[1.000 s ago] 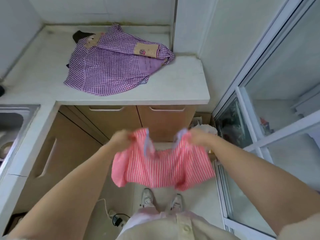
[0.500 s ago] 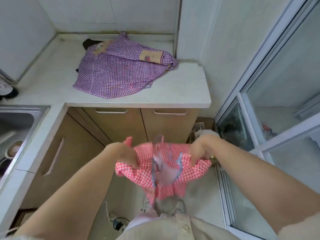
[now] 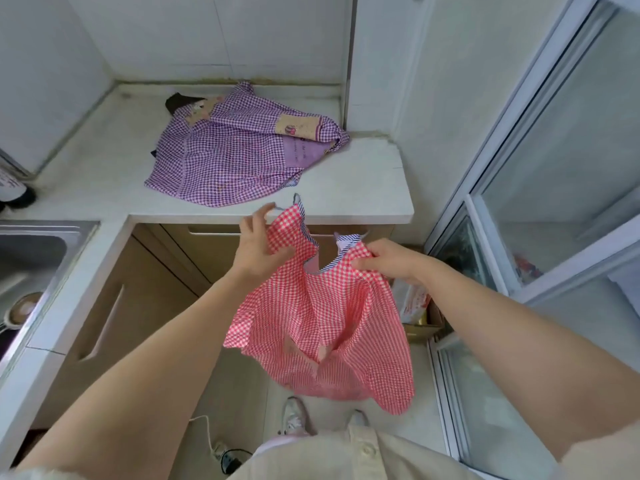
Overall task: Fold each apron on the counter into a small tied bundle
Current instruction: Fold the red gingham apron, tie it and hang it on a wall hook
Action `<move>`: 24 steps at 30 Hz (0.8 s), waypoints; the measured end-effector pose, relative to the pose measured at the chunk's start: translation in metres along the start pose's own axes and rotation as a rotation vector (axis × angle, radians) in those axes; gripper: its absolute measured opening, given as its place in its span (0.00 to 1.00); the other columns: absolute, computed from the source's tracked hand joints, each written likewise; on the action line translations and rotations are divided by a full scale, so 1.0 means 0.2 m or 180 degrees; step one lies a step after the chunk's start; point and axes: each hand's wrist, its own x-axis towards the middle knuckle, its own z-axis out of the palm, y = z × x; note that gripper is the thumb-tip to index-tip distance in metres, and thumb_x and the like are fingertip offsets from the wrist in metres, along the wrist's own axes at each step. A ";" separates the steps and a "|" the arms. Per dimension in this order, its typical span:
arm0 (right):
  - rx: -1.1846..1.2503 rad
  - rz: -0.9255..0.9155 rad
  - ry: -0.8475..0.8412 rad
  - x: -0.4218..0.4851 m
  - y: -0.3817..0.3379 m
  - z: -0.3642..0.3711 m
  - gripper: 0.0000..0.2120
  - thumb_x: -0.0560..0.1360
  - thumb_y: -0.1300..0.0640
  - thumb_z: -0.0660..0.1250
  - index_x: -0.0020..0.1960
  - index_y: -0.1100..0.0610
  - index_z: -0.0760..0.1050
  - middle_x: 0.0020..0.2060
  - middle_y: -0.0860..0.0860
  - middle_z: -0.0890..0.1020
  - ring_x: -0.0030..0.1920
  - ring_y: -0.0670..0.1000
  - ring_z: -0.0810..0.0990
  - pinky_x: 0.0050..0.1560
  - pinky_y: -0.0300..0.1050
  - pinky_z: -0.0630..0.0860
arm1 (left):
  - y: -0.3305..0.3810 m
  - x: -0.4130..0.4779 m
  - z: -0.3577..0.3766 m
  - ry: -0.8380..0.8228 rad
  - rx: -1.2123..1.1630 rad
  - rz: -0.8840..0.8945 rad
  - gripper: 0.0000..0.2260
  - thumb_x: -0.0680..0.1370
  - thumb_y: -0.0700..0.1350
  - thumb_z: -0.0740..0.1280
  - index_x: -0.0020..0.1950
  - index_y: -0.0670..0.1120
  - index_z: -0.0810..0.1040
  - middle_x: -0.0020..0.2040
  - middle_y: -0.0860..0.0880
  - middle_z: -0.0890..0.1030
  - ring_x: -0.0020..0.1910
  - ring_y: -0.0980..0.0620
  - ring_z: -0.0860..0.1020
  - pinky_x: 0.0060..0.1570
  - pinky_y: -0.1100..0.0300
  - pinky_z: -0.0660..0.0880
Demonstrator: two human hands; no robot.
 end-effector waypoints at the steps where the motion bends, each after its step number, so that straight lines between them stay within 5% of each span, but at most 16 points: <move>1: -0.0001 -0.0049 -0.0035 0.00 -0.01 0.01 0.06 0.80 0.56 0.65 0.47 0.56 0.80 0.44 0.52 0.84 0.45 0.51 0.83 0.47 0.44 0.78 | 0.02 0.00 0.02 -0.0102 0.0056 0.0195 0.31 0.71 0.47 0.74 0.70 0.59 0.65 0.66 0.51 0.59 0.63 0.47 0.65 0.62 0.49 0.72; 4: 0.0182 -0.0208 -0.0153 0.02 -0.05 0.03 0.04 0.78 0.58 0.67 0.52 0.56 0.80 0.48 0.51 0.85 0.47 0.48 0.84 0.50 0.41 0.78 | 0.08 -0.01 0.09 -0.0622 0.0621 0.0662 0.20 0.70 0.55 0.76 0.60 0.59 0.78 0.64 0.53 0.59 0.66 0.50 0.58 0.70 0.49 0.59; 8: 0.0131 -0.0393 -0.0087 0.04 -0.10 0.04 0.05 0.75 0.59 0.71 0.51 0.58 0.80 0.45 0.50 0.85 0.44 0.46 0.83 0.47 0.40 0.78 | 0.15 0.01 0.17 -0.0767 0.1054 0.0531 0.17 0.70 0.59 0.74 0.53 0.51 0.82 0.63 0.50 0.64 0.64 0.50 0.59 0.66 0.55 0.59; 11: 0.0683 -0.0441 0.0053 0.05 -0.09 0.04 0.13 0.72 0.61 0.74 0.55 0.56 0.77 0.50 0.53 0.84 0.50 0.50 0.83 0.54 0.47 0.79 | 0.15 0.02 0.16 -0.0568 0.0499 0.0328 0.12 0.71 0.55 0.75 0.38 0.49 0.79 0.58 0.48 0.70 0.62 0.49 0.62 0.60 0.59 0.59; 15: 0.0711 -0.0396 0.0547 0.06 -0.04 0.06 0.26 0.70 0.62 0.76 0.62 0.54 0.68 0.56 0.51 0.79 0.55 0.50 0.79 0.55 0.46 0.76 | 0.12 0.03 0.14 -0.0329 -0.0181 0.0157 0.11 0.71 0.53 0.75 0.39 0.45 0.82 0.54 0.47 0.71 0.62 0.45 0.65 0.67 0.47 0.65; 19: 0.0453 -0.0588 0.1311 0.07 0.01 0.12 0.15 0.71 0.59 0.76 0.53 0.55 0.73 0.48 0.50 0.80 0.46 0.47 0.78 0.45 0.37 0.73 | 0.08 0.04 0.13 -0.0416 -0.0387 0.0263 0.27 0.65 0.69 0.72 0.36 0.44 0.80 0.46 0.43 0.76 0.56 0.41 0.71 0.62 0.37 0.69; 24: 0.0419 -0.0865 0.1851 0.11 -0.03 0.17 0.04 0.74 0.58 0.72 0.44 0.53 0.78 0.39 0.47 0.82 0.36 0.45 0.80 0.38 0.35 0.75 | 0.09 0.03 0.12 -0.0533 -0.0603 0.0244 0.27 0.68 0.63 0.73 0.38 0.37 0.80 0.42 0.40 0.77 0.54 0.42 0.72 0.61 0.39 0.69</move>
